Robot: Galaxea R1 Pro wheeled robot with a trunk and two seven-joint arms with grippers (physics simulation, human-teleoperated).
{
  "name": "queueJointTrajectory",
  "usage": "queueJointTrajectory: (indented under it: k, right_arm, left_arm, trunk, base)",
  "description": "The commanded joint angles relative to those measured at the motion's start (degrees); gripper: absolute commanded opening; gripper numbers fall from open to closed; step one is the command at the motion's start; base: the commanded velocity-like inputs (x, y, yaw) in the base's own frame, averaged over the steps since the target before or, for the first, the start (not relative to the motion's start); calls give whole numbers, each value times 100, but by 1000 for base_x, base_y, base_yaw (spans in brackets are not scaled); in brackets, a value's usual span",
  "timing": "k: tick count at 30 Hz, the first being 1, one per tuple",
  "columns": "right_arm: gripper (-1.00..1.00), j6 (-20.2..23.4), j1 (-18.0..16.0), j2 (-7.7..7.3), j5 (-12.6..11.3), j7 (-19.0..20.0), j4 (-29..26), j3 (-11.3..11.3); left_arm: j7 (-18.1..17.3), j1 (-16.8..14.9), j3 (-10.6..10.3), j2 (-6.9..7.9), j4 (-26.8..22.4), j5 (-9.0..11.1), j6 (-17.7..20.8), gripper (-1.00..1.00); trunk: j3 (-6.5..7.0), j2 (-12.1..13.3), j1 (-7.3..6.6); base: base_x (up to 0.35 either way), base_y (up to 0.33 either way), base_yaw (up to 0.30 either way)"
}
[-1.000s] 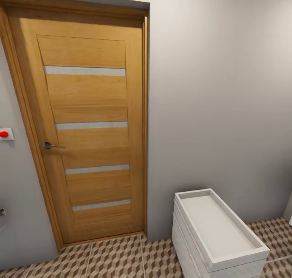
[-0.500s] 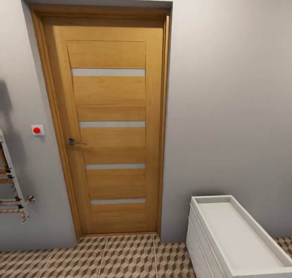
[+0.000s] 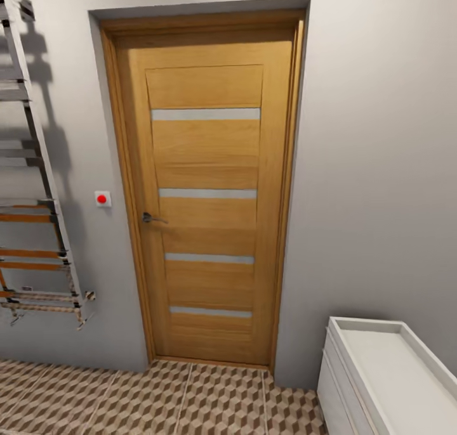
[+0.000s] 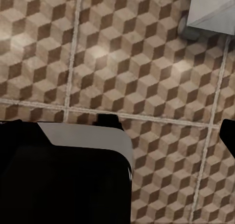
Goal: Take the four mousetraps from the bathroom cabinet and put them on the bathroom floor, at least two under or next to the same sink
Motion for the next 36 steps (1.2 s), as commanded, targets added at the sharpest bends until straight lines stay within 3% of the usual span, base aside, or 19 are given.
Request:
queueJointTrajectory:
  k: [1,36]
  right_arm:
    - [100,-41,-7,1,-58,-6,18,46]
    - [100,-50,-7,-3,-59,-6,18,41]
  left_arm:
    - [19,-5,-49,-2,4,47,-19,100]
    - [19,-5,-49,-2,-10,41,-28,100]
  trunk:
    - [-8,-5,0]
    - [-8,-5,0]
  base:
    - [0,0,296]
    - [0,0,296]
